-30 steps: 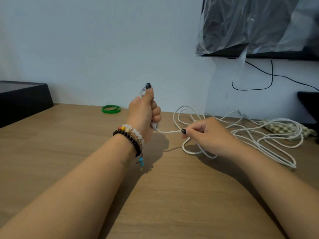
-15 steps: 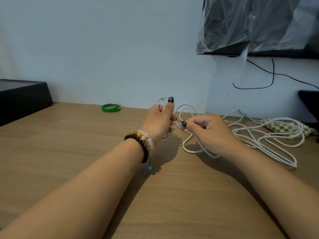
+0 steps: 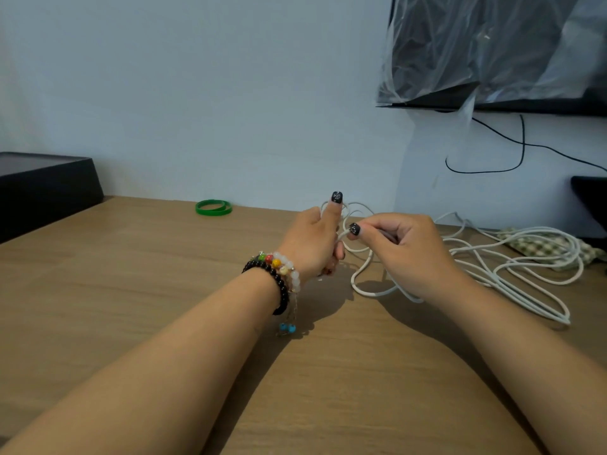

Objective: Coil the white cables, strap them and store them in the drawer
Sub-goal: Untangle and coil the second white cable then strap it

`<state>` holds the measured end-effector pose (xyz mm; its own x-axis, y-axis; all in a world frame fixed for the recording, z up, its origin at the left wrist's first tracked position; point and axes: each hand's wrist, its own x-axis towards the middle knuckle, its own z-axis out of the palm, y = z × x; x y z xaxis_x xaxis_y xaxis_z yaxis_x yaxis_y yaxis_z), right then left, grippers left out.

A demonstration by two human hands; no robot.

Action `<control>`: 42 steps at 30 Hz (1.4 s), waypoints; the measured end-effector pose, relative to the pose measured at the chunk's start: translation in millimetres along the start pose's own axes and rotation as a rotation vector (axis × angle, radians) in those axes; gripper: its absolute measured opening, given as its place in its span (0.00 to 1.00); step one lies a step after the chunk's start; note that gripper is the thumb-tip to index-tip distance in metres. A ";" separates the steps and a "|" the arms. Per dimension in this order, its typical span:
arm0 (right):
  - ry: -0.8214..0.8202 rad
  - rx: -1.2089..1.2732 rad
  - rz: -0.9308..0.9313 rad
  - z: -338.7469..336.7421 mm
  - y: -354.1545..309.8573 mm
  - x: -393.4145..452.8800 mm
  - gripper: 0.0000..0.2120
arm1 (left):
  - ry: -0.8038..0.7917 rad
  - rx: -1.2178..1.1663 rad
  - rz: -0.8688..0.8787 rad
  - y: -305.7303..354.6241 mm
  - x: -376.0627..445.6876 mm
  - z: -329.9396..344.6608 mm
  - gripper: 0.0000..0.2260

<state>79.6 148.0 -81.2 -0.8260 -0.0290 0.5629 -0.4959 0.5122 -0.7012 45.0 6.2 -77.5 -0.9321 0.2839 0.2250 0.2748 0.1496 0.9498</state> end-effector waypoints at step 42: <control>0.043 -0.090 -0.062 -13.2 8.3 6.8 0.12 | -0.042 -0.502 -0.106 9.6 4.0 -1.7 0.15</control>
<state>73.5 163.4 -77.4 -0.7813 -0.0274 0.6236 -0.5180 0.5860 -0.6231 43.5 7.1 -67.2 -0.9357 0.3307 0.1230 0.0228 -0.2911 0.9564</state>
